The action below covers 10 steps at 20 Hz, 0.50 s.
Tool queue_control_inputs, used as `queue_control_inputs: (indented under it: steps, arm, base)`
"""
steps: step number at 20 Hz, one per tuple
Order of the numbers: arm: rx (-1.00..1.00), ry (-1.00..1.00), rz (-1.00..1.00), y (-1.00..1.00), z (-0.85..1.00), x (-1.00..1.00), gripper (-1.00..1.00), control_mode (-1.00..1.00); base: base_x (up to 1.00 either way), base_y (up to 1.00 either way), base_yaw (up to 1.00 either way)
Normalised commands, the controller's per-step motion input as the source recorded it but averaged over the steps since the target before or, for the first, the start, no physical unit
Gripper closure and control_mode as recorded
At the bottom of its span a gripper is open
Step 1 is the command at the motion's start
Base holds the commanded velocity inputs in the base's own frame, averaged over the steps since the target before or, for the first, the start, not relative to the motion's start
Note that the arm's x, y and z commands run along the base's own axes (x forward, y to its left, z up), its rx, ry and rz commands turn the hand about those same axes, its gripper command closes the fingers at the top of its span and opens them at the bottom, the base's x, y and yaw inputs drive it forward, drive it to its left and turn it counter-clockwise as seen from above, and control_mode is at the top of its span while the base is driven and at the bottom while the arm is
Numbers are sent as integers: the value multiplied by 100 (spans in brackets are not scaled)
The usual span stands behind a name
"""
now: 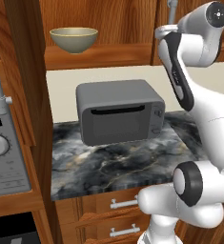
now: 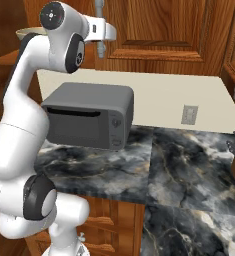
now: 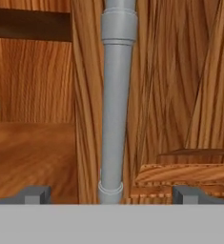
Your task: Move the bowls from the cabinet to the plates on the dining table.
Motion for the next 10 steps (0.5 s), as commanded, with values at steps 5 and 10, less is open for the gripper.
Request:
queue_control_inputs:
  steps: [5,10]
  arm:
    - [3,0,0,-1,-1,32,-100,-100]
    - [4,0,0,-2,-2,32,-100,-100]
  base:
    - [0,0,0]
    - [0,0,0]
